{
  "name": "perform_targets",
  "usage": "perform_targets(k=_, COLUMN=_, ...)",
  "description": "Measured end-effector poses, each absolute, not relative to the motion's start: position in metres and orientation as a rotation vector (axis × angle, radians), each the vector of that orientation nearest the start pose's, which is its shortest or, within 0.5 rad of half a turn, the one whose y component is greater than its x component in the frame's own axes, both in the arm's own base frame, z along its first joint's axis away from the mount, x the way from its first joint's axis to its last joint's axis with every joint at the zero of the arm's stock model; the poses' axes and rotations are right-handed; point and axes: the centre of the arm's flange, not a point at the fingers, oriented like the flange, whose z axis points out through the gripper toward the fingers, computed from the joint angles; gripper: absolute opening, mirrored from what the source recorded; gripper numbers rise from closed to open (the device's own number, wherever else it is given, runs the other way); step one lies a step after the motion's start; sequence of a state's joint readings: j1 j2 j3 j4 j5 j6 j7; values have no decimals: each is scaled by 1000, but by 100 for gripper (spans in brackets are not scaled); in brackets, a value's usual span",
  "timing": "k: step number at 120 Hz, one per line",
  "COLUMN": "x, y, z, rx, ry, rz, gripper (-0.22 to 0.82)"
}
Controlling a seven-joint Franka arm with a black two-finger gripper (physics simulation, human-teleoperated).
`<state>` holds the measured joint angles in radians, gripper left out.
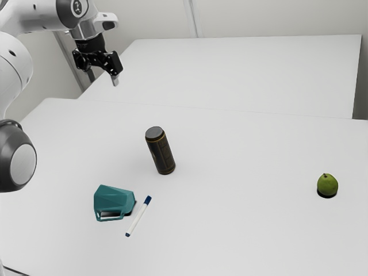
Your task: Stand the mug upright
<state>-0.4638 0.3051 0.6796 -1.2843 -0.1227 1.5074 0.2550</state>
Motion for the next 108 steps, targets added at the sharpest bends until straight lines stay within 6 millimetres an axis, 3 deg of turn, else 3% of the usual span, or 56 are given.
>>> perform_targets(k=43, x=618, y=54, z=607, rx=-3093, ry=111, rz=72, gripper=60)
perform_targets(k=52, x=615, y=46, z=605, rx=-3114, ry=137, rz=92, gripper=60)
perform_targets(k=64, x=577, y=70, z=597, rx=-3203, ry=108, rz=151, gripper=60)
perform_targets(k=82, x=507, y=123, z=563, rx=-3348, ry=-6, rz=194, gripper=60)
perform_targets(k=95, x=481, y=130, z=550, rx=-3399, ry=-21, rz=166, gripper=60)
perform_targets(k=108, x=463, y=149, z=522, rx=-3433, ry=-97, rz=179, gripper=60)
